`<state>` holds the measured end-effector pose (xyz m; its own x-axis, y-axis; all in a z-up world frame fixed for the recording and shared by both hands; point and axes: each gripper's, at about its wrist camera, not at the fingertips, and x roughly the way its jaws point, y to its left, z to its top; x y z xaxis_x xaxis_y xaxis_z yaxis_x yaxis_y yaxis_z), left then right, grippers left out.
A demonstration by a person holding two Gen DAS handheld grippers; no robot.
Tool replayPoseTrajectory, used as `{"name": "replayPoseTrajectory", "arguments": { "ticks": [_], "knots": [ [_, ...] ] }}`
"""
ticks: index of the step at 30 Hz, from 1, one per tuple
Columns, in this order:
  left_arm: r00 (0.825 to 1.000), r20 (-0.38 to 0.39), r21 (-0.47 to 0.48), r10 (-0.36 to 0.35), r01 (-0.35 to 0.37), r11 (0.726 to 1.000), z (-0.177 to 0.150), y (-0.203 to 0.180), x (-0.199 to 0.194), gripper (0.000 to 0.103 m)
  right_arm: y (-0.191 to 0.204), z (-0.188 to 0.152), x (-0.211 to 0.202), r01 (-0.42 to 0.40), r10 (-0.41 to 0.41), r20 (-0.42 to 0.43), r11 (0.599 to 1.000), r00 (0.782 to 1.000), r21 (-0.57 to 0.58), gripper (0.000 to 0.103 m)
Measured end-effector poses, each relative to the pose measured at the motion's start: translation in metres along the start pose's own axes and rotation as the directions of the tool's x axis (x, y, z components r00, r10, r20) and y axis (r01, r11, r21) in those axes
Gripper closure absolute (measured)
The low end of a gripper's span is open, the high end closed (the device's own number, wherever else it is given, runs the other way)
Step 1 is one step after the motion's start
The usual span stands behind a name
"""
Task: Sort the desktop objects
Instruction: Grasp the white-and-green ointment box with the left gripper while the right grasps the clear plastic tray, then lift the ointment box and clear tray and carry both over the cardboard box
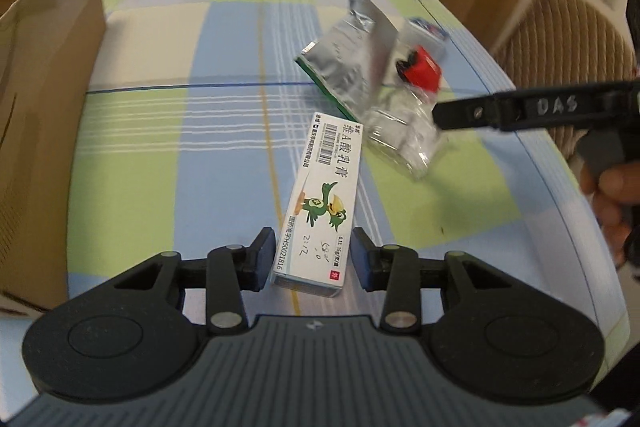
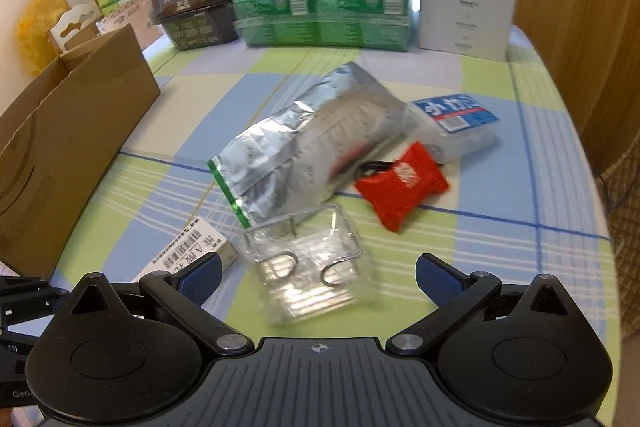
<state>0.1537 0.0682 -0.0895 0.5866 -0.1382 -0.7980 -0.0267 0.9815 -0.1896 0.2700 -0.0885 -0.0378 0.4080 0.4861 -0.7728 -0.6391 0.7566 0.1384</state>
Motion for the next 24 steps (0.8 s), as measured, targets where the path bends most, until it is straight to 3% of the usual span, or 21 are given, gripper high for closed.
{"name": "replayPoseTrajectory", "arguments": {
  "ticks": [3,8,10,14,16,24],
  "knots": [
    [1.0,0.026,-0.029,-0.006,0.007,1.0,-0.002,0.004,0.003,0.067,0.01,-0.001,0.014,0.011,-0.01,0.004,0.998,1.0,-0.057,0.002],
    [0.999,0.038,0.008,-0.014,0.014,1.0,-0.005,0.009,0.009,0.059,0.02,-0.006,0.037,0.034,-0.034,0.002,0.987,0.999,-0.156,0.004],
    [0.999,0.05,0.03,-0.012,0.01,0.999,-0.007,0.008,0.009,0.052,0.02,-0.006,0.044,0.021,-0.021,0.0,0.987,1.0,-0.158,0.014],
    [0.997,0.075,0.066,-0.004,-0.001,0.998,-0.004,0.008,0.011,0.051,0.02,-0.008,0.051,0.033,-0.035,-0.005,0.984,0.999,-0.175,0.032],
    [0.996,0.085,0.08,-0.009,0.002,0.997,-0.003,0.007,0.011,0.051,0.017,-0.009,0.047,0.036,-0.037,-0.001,0.989,0.999,-0.146,0.038],
    [0.995,0.099,0.189,0.016,-0.035,0.981,0.001,-0.007,0.02,0.051,-0.004,-0.019,0.009,0.11,-0.107,-0.035,0.99,0.994,0.085,0.038]
  ]
}}
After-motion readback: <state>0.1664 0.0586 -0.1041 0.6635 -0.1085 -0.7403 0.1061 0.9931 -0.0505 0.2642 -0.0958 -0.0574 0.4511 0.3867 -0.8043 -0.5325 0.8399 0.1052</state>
